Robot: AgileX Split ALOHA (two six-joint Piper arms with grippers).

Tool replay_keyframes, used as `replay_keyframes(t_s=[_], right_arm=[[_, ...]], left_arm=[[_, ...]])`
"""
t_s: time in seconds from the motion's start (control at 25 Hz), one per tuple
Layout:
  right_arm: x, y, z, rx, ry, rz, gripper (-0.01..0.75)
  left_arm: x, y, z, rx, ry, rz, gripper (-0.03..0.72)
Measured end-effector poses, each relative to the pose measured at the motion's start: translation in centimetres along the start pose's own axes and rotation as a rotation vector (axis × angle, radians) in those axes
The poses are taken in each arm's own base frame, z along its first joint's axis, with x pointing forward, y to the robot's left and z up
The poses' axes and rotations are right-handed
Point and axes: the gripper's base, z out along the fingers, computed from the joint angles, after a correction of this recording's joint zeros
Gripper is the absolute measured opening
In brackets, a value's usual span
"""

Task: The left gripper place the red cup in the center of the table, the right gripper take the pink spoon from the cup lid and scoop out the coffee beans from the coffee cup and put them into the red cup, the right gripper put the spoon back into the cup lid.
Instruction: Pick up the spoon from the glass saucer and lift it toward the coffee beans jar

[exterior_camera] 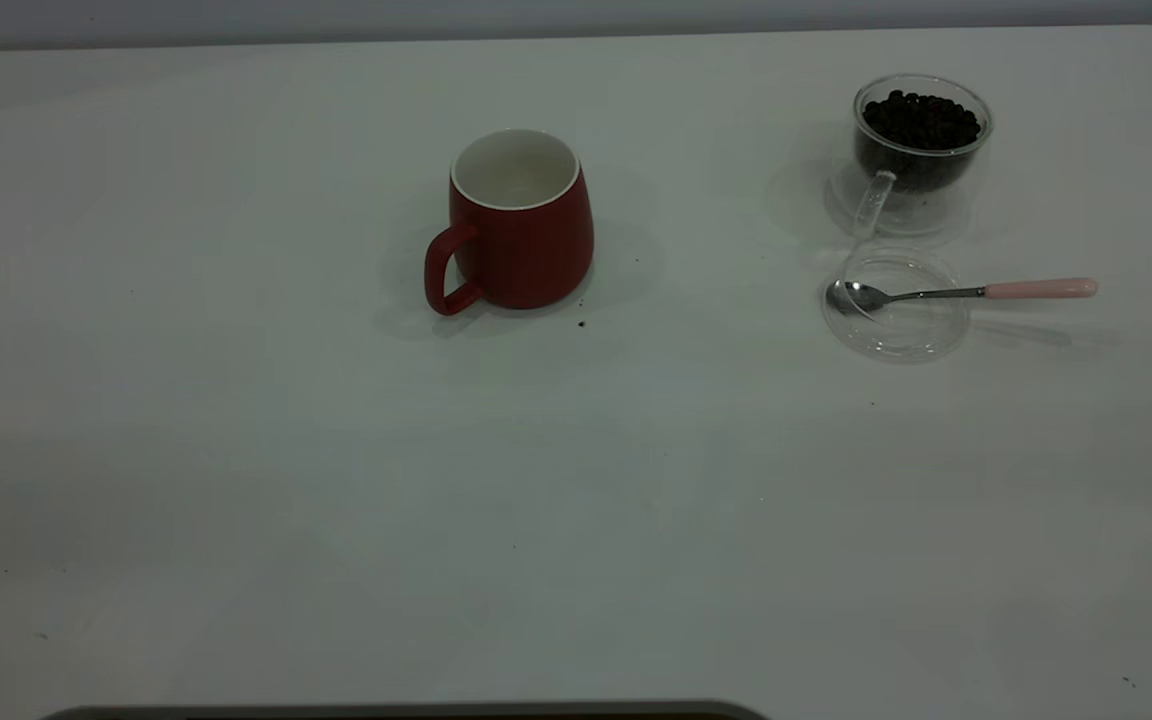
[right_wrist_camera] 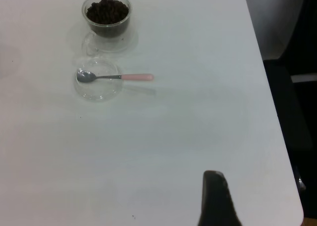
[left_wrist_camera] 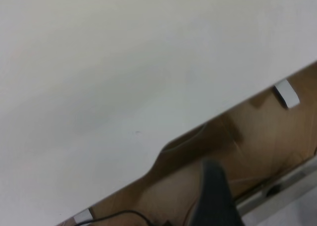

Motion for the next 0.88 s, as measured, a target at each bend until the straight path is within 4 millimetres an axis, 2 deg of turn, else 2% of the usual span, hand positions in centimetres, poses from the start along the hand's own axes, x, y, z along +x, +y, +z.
replay_keyframes(t_s=[0.6, 0.88], right_arm=[[0.0, 0.0, 0.0, 0.000, 0.000, 0.000, 0.519], [0.0, 0.0, 0.0, 0.000, 0.000, 0.000, 0.519]], left_arm=[[0.6, 0.2, -0.5, -0.300, -0.049, -0.339, 0.571], [1.3, -0.3, -1.2, -0.333, -0.132, -0.345, 0.571]])
